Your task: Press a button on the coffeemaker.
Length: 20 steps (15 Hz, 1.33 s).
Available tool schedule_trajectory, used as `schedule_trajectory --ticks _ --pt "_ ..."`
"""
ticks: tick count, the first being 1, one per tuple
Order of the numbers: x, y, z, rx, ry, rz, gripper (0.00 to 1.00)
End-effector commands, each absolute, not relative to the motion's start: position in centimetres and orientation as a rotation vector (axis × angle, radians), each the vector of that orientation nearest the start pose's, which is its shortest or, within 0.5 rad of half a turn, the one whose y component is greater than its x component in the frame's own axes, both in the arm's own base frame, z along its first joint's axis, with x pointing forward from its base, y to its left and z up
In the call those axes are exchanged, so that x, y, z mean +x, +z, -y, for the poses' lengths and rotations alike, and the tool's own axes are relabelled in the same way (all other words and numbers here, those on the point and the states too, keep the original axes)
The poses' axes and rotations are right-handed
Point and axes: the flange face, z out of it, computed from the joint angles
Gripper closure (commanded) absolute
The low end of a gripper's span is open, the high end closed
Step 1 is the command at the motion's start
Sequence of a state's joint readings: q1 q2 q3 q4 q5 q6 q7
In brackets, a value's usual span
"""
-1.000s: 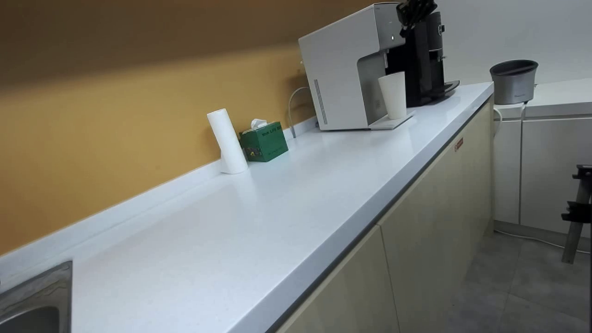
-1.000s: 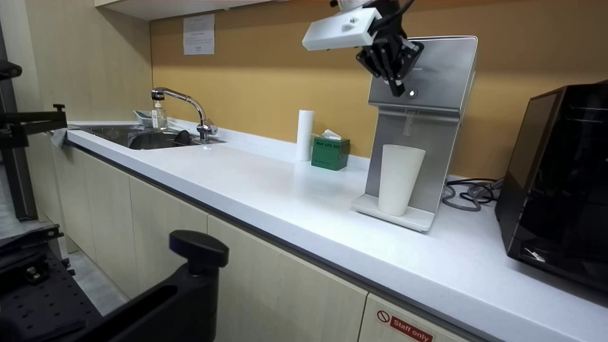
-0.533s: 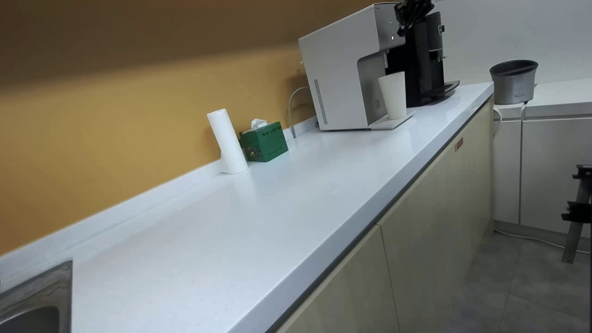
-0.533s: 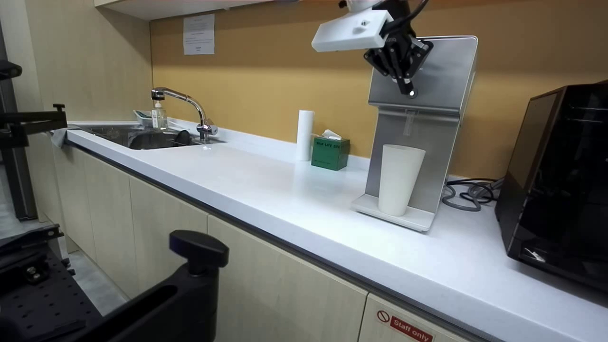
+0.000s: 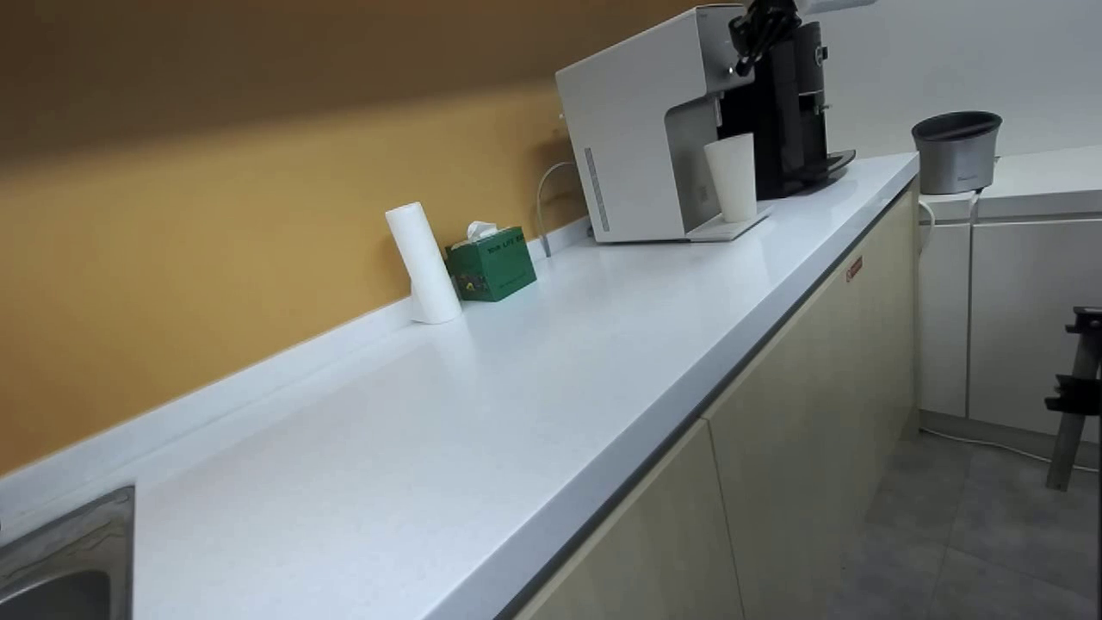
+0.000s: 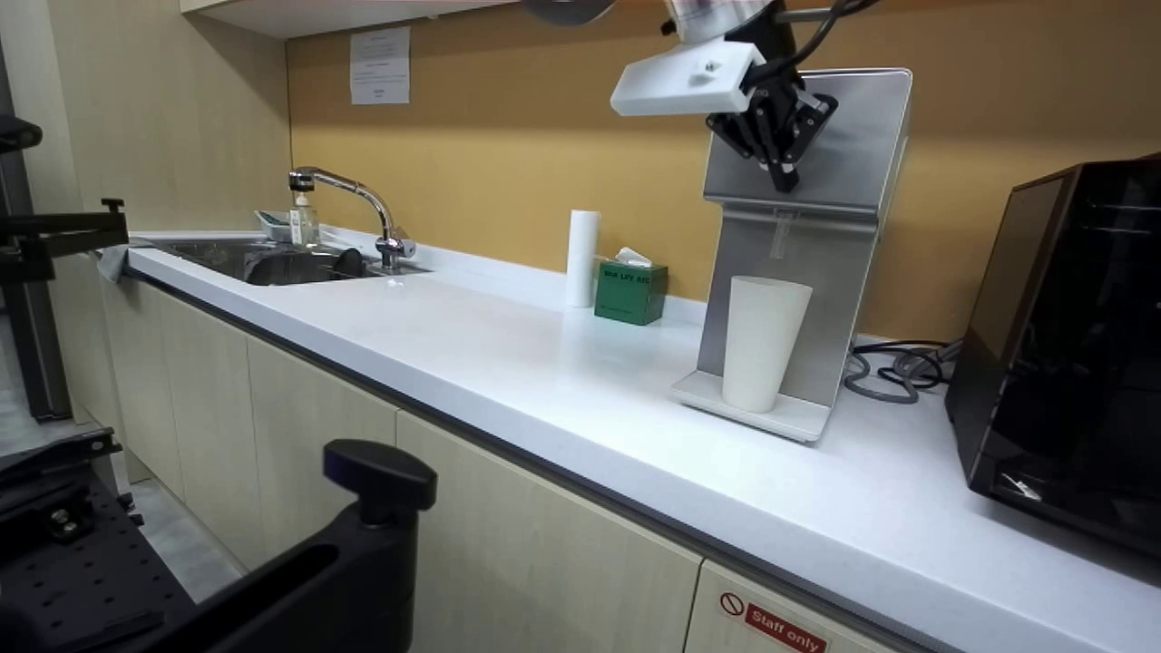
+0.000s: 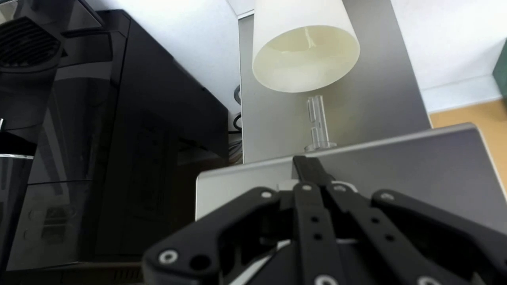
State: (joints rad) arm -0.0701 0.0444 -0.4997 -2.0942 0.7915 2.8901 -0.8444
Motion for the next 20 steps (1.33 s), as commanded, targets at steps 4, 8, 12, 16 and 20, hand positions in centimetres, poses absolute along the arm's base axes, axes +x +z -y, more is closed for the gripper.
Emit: schedule_trajectory --ticks 4,8,12,16,20 --pt "48.93 48.41 35.99 -2.894 -1.344 -0.614 1.00" --pt "49.16 48.35 35.93 -2.876 -1.346 -0.608 1.00" --pt "49.64 48.42 35.15 -2.866 -1.343 -0.573 1.00" --pt "49.45 48.25 35.25 -2.876 -1.340 -0.581 1.00" --pt "49.03 48.44 35.38 -2.875 -1.349 -0.590 1.00"
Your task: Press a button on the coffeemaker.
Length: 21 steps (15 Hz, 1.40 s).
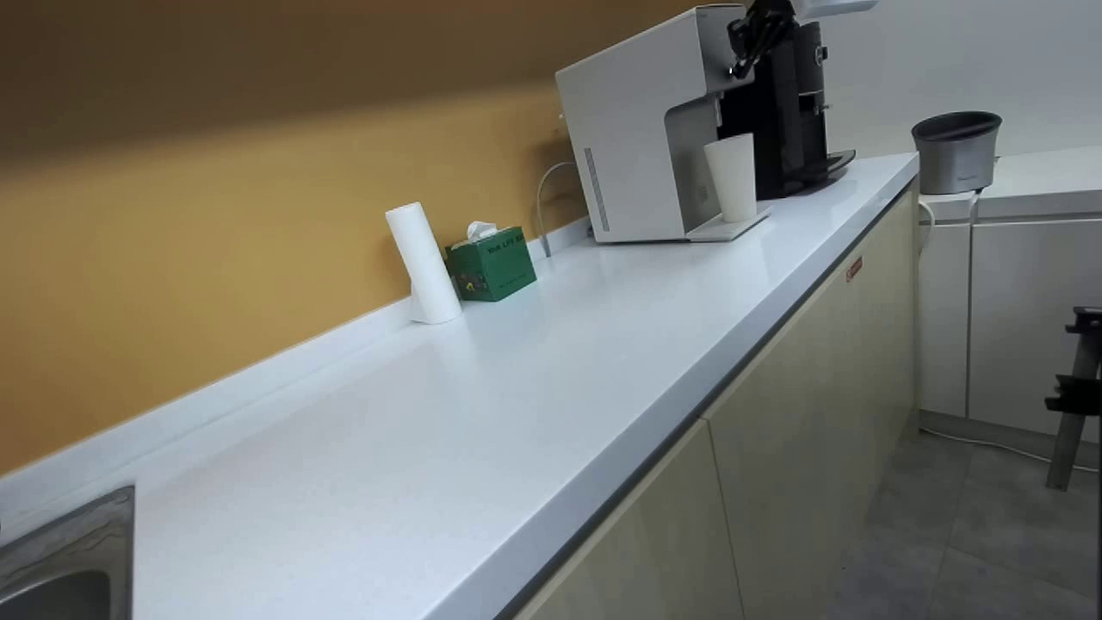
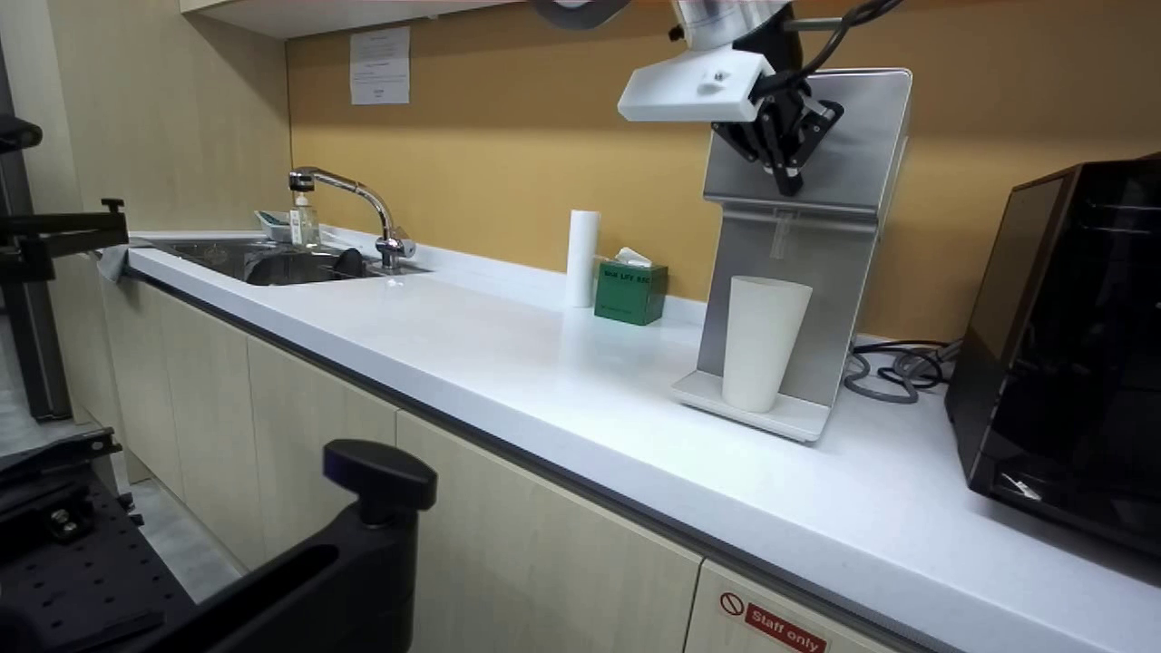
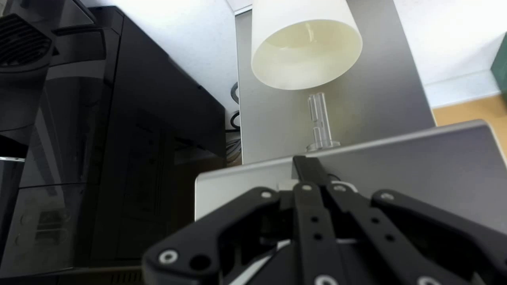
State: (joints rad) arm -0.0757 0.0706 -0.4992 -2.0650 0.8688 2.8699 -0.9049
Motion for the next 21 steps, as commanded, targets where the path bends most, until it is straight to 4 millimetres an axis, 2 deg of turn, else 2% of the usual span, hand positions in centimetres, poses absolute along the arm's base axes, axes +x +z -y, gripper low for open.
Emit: schedule_trajectory --ticks 1,6,13,18,19,21 --pt "49.0 48.5 35.3 -2.875 -1.349 -0.589 1.00" --pt "49.1 48.4 35.2 -2.880 -1.347 -0.591 1.00" --pt "47.2 48.9 35.4 -2.898 -1.342 -0.621 1.00" --pt "46.6 49.4 35.3 -2.920 -1.290 -0.614 1.00" --pt "47.4 48.9 35.6 -2.942 -1.312 -0.583 1.00" --pt "47.3 48.9 35.6 -2.944 -1.307 -0.581 0.99"
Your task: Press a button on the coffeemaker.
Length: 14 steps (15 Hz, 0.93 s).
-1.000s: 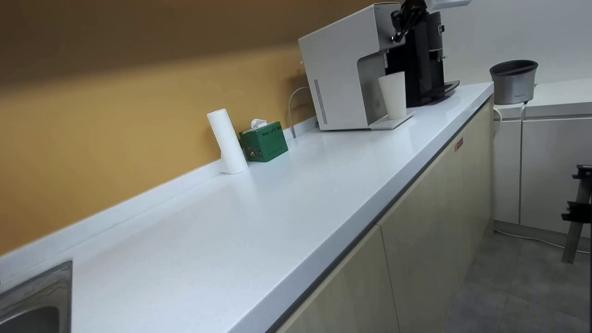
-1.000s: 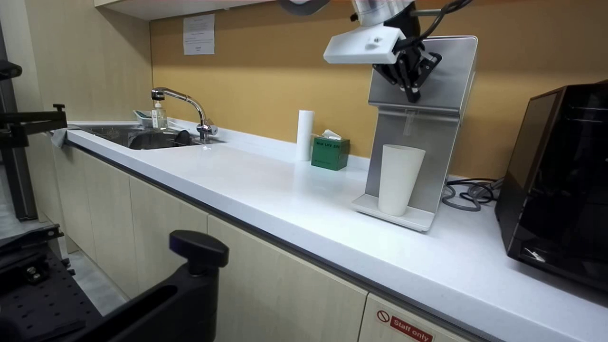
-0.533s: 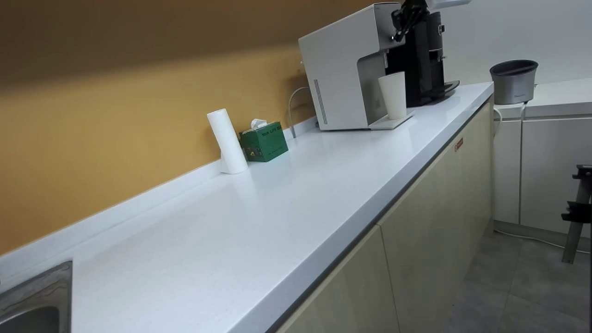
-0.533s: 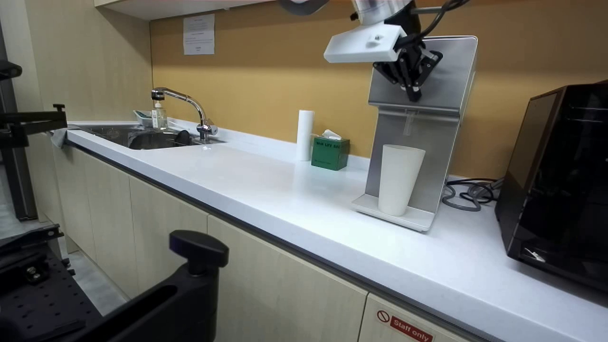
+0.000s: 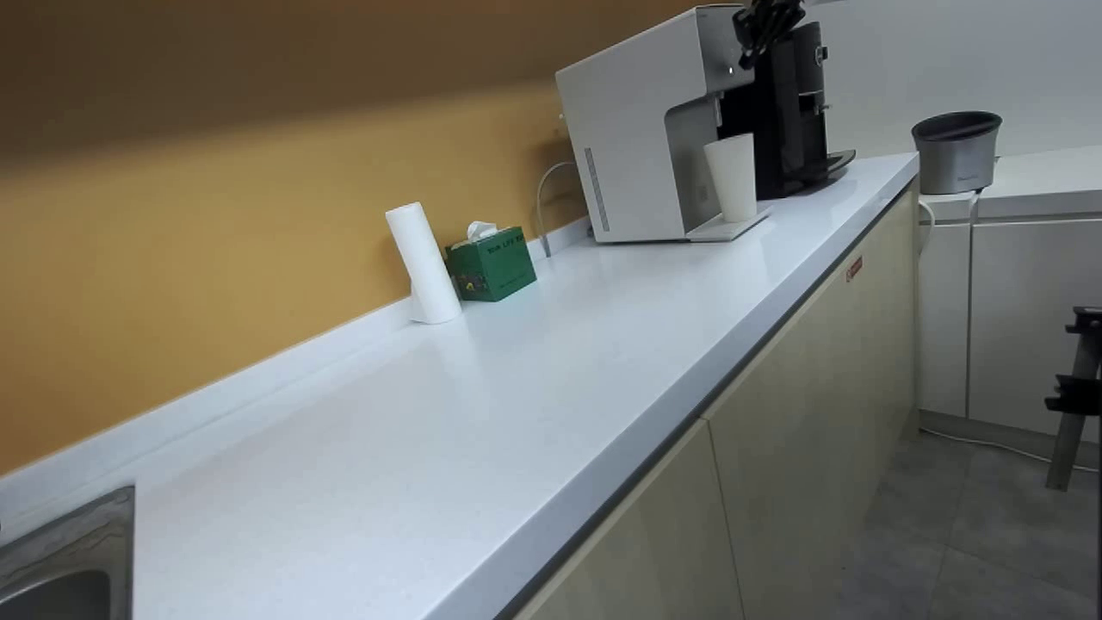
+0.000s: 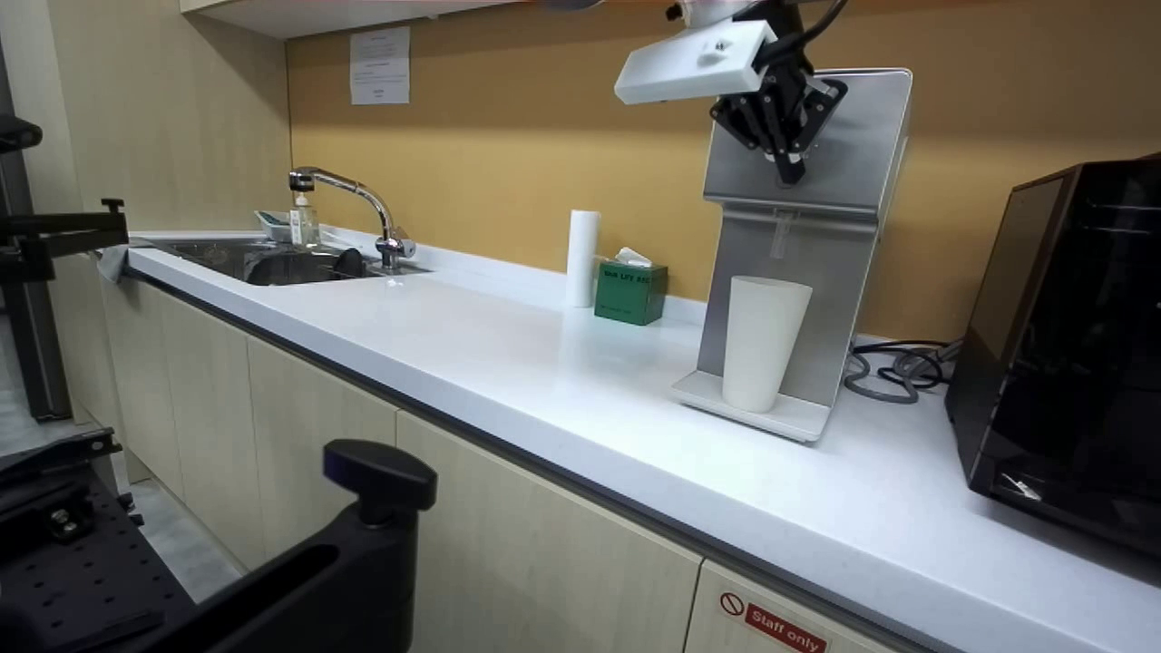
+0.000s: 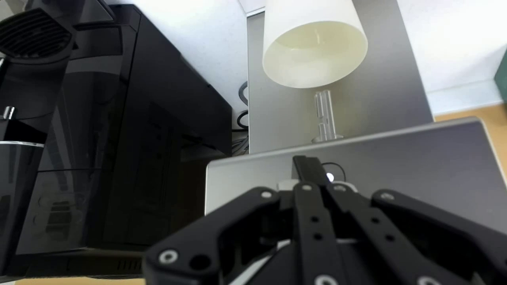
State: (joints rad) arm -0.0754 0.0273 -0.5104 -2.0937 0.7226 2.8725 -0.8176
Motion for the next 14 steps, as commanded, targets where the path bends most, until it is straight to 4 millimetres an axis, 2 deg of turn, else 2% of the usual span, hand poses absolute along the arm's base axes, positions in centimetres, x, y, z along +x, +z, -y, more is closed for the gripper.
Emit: schedule_trajectory --ticks 1,9,14 --pt "47.4 48.7 35.6 -2.946 -1.304 -0.579 1.00" --pt "48.0 49.0 34.2 -2.909 -1.368 -0.491 1.00" --pt "48.0 48.7 34.5 -2.902 -1.386 -0.498 1.00"
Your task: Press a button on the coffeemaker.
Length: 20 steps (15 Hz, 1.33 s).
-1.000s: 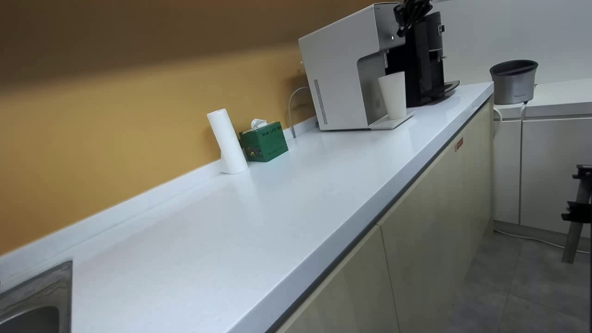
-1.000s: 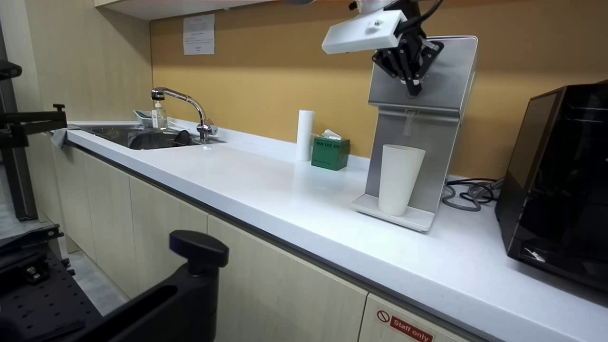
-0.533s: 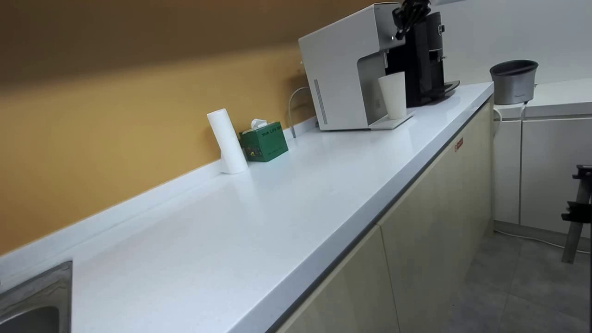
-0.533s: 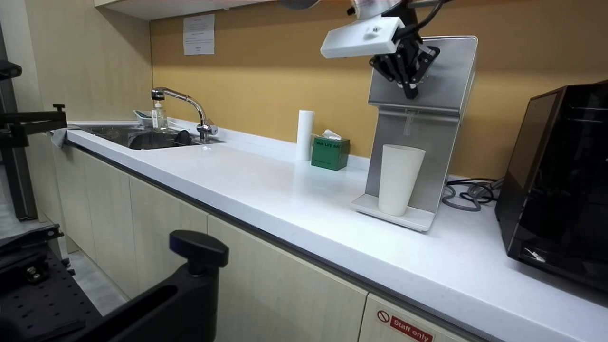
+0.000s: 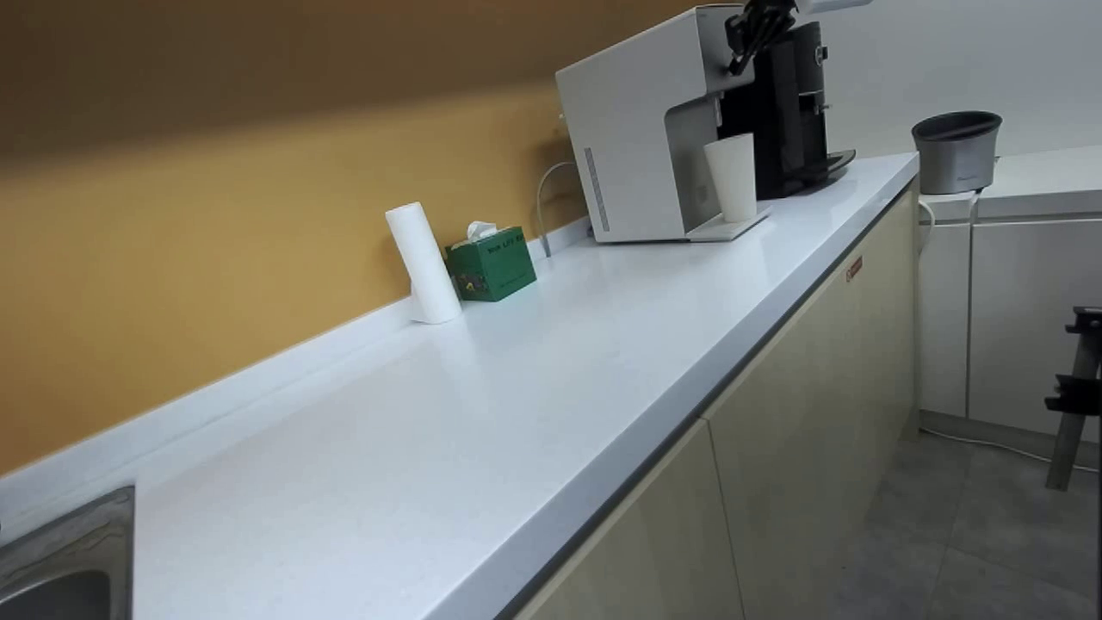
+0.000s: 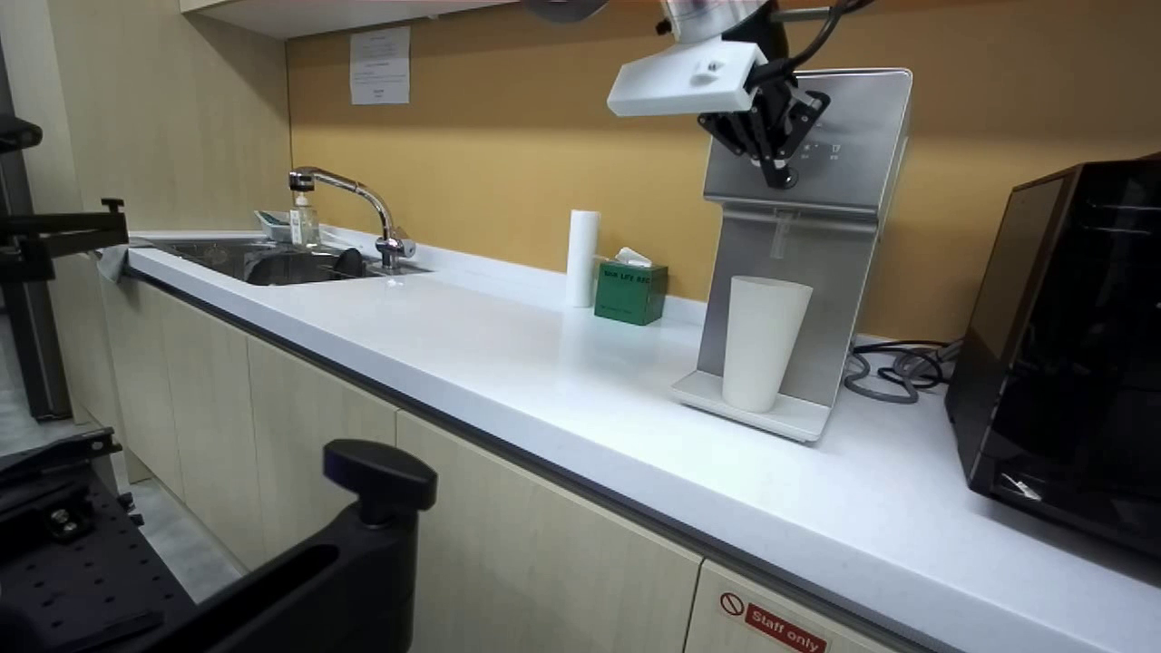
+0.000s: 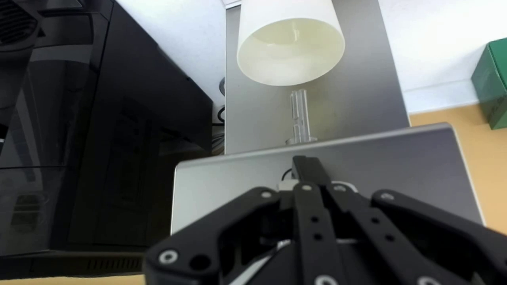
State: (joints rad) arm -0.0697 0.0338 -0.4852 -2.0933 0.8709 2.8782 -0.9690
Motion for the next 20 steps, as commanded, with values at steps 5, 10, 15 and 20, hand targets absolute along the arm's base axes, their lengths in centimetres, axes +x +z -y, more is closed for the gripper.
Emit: schedule_trajectory --ticks 5,10,15,20 --pt "48.2 48.6 34.3 -2.890 -1.408 -0.475 1.00" --pt "47.3 48.0 34.6 -2.940 -1.379 -0.479 1.00" --pt "45.0 48.4 35.1 -3.077 -1.377 -0.468 1.00" --pt "43.1 48.7 35.2 -3.147 -1.236 -0.386 0.60"
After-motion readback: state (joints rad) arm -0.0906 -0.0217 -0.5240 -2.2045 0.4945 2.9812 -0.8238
